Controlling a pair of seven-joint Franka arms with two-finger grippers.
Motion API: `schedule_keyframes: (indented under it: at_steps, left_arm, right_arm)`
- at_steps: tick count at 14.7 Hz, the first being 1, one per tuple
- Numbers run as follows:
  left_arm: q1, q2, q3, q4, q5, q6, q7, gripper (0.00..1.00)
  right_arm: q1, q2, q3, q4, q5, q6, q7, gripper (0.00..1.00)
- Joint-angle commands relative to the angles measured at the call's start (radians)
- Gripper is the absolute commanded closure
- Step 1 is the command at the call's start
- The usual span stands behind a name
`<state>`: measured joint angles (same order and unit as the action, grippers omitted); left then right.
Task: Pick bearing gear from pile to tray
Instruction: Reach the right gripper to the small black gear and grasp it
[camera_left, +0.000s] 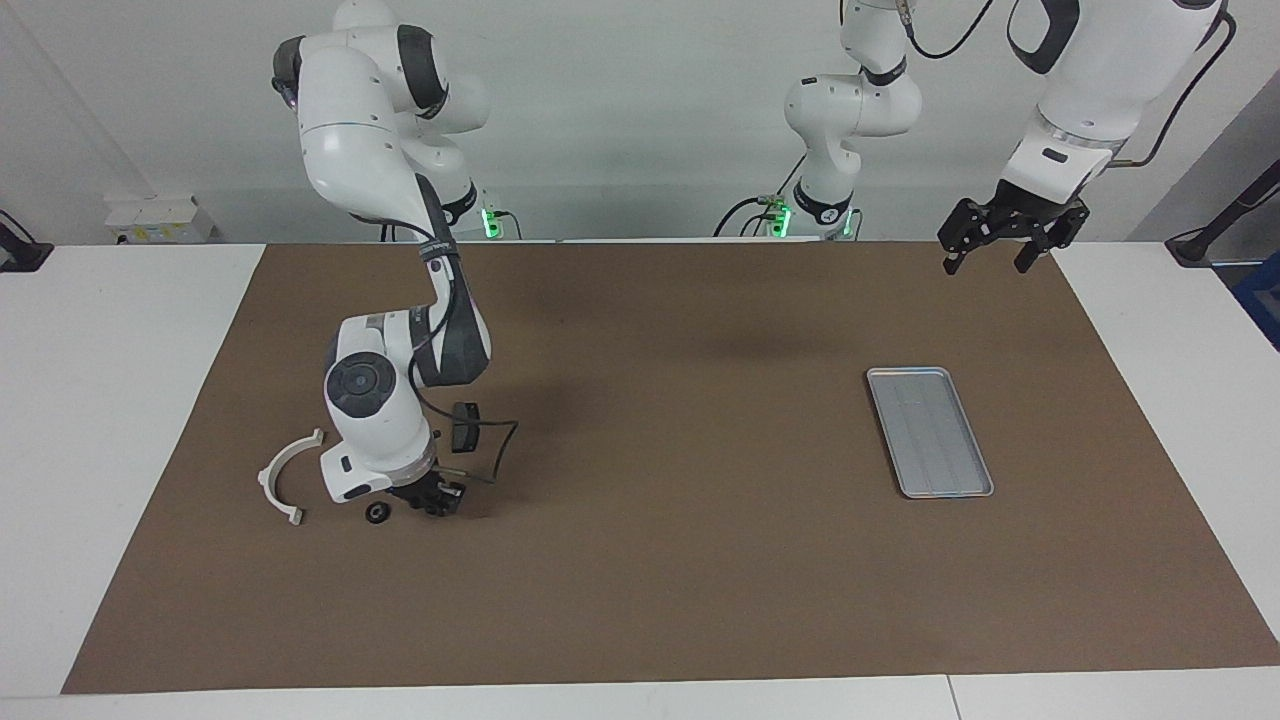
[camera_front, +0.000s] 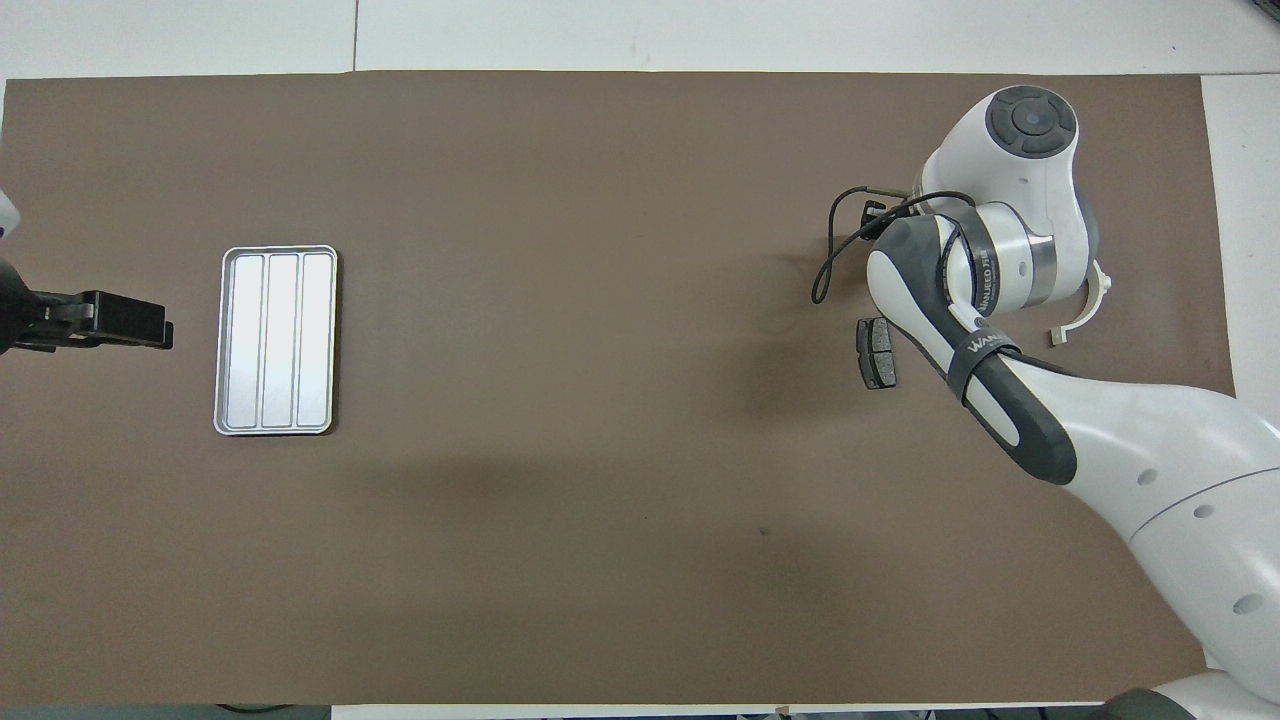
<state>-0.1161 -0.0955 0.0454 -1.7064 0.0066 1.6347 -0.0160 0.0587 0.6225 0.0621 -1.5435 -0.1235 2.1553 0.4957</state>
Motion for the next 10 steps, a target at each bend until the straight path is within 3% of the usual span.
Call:
schedule_keyframes:
  at_steps: [1,4,10]
  left_arm:
    - [0.03,-0.03,0.001,-0.032,0.0,0.011,0.018,0.0]
    - [0.027,-0.033,-0.002,-0.036,-0.002,0.005,0.013,0.0]
    - [0.038,-0.049,-0.001,-0.081,-0.002,0.063,0.002,0.0]
  right_arm:
    - [-0.013,0.013,0.005,-0.001,-0.005,0.038,0.02,0.72]
    - [-0.017,0.014,0.005,-0.001,-0.01,0.04,0.018,1.0]
    - [-0.008,0.0,0.013,0.017,-0.013,-0.003,0.006,1.0]
